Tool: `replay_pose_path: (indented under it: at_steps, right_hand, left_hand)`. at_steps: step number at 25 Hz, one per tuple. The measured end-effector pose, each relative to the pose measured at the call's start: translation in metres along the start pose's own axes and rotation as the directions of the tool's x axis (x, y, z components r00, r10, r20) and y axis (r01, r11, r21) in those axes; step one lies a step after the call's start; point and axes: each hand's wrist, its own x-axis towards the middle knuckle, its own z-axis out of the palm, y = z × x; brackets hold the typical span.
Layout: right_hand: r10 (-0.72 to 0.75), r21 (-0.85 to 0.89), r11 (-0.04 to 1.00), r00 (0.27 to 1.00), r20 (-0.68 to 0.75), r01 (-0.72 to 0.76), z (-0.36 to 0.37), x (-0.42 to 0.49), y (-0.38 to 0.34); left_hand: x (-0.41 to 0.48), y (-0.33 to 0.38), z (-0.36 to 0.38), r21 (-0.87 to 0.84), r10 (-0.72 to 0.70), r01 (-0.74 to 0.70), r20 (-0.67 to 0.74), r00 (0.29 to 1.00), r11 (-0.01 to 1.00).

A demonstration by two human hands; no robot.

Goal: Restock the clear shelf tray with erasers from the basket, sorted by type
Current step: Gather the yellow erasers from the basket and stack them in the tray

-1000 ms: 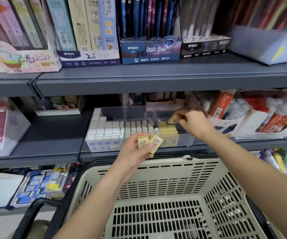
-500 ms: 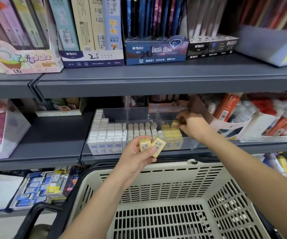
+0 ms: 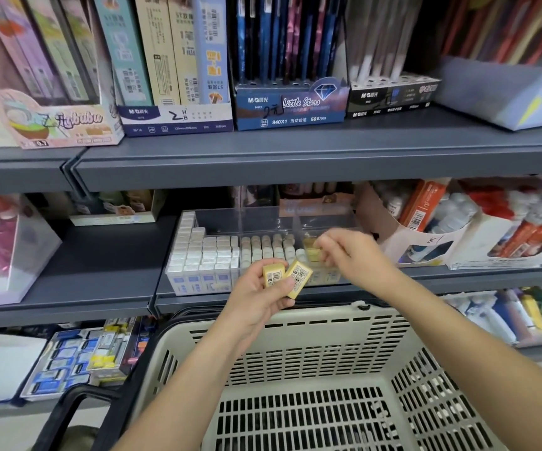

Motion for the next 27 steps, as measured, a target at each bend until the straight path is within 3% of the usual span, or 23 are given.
replay_pose_path:
  at_steps: [2,4,7,10,12,14,17,21,27]
  right_hand:
    - [-0.05,0.263,0.965,0.984,0.171,0.003,0.001,-0.024,-0.013]
    - [-0.075,0.365,0.931,0.966,0.247,-0.021,-0.005,-0.035,-0.016]
    - [-0.011,0.376,0.926,0.991,0.135,-0.041,-0.028,-0.033,-0.004]
    - [0.094,0.073,0.994,0.987,-0.132,-0.085,-0.05,-0.02,0.019]
    - [0.092,-0.198,0.972,0.981,-0.168,-0.125,-0.052,-0.012,0.03]
    - [0.072,-0.351,0.932,0.995,-0.064,-0.09,-0.045,-0.007,0.036]
    - [0.07,-0.327,0.944,0.994,0.079,-0.04,-0.031,-0.002,0.041]
    - [0.022,-0.487,0.872,0.99,0.142,0.05,-0.018,-0.005,0.05]
    - [0.048,-0.544,0.833,0.966,0.255,0.103,-0.022,-0.011,0.05]
  left_hand:
    - [0.0,0.0,0.006,0.012,0.005,-0.005,0.023,1.0,1.0]
    - [-0.001,-0.004,0.015,0.02,-0.01,0.009,0.043,0.999,1.0]
    - [0.001,-0.008,0.025,-0.002,-0.042,0.042,-0.04,0.998,0.999]
    - [0.001,-0.007,0.022,0.066,-0.007,0.014,-0.098,0.995,0.998]
    - [-0.001,-0.006,0.019,0.185,0.04,-0.021,-0.099,0.994,0.983]
    - [-0.002,-0.007,0.016,0.277,0.076,-0.048,-0.092,0.993,0.96]
    - [-0.001,-0.006,0.015,0.31,0.082,-0.051,-0.091,0.992,0.949]
    - [-0.001,-0.006,0.02,0.242,0.05,-0.027,-0.088,0.995,0.97]
    - [0.0,-0.006,0.026,0.272,0.043,-0.031,-0.038,0.998,0.962]
